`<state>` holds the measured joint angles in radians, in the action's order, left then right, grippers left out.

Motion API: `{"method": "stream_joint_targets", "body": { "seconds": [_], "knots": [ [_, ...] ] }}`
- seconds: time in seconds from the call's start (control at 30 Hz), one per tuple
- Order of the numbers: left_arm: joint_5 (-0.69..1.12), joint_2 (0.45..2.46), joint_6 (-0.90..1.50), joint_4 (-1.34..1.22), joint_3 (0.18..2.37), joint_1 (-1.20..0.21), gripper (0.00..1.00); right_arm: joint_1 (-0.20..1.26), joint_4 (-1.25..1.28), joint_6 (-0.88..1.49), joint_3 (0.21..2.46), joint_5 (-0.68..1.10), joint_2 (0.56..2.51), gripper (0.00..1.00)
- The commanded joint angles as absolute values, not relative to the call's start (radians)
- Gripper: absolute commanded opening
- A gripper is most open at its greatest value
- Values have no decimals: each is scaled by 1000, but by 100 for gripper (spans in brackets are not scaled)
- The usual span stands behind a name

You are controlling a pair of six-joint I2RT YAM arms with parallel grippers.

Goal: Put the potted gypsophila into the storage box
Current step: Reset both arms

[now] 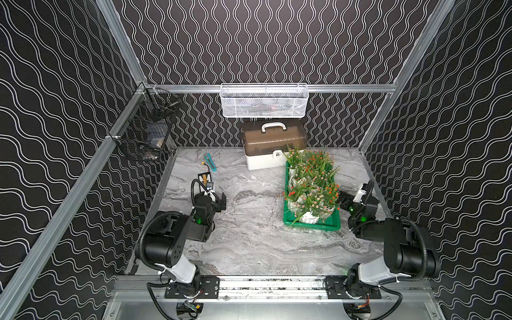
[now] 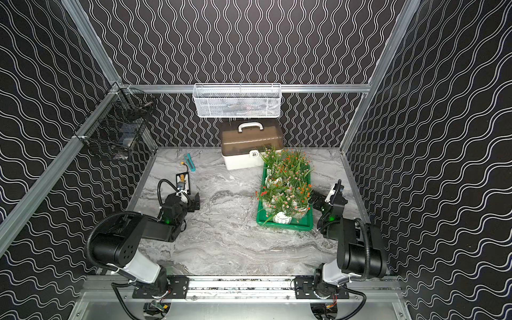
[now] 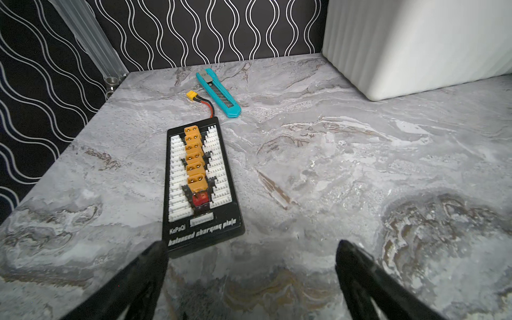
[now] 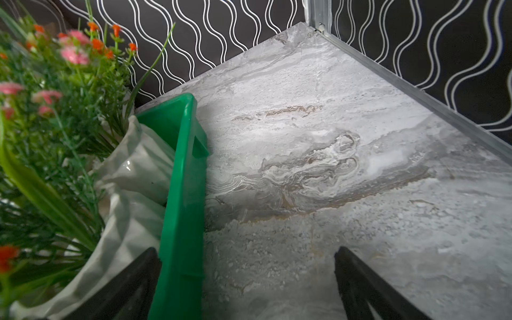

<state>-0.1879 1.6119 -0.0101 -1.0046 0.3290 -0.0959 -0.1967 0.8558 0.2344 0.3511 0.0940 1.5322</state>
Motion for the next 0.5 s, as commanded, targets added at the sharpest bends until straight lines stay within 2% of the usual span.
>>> {"method": "stream_joint_targets", "body": {
  "seconds": [0.0, 0.47],
  "knots": [
    [-187, 1625, -25, -1094, 325, -94, 97, -184, 979, 201, 344, 62, 1549, 100],
    [-170, 1650, -32, -1048, 357, -93, 99, -121, 1011, 153, 359, 0, 1618, 100]
  ]
}}
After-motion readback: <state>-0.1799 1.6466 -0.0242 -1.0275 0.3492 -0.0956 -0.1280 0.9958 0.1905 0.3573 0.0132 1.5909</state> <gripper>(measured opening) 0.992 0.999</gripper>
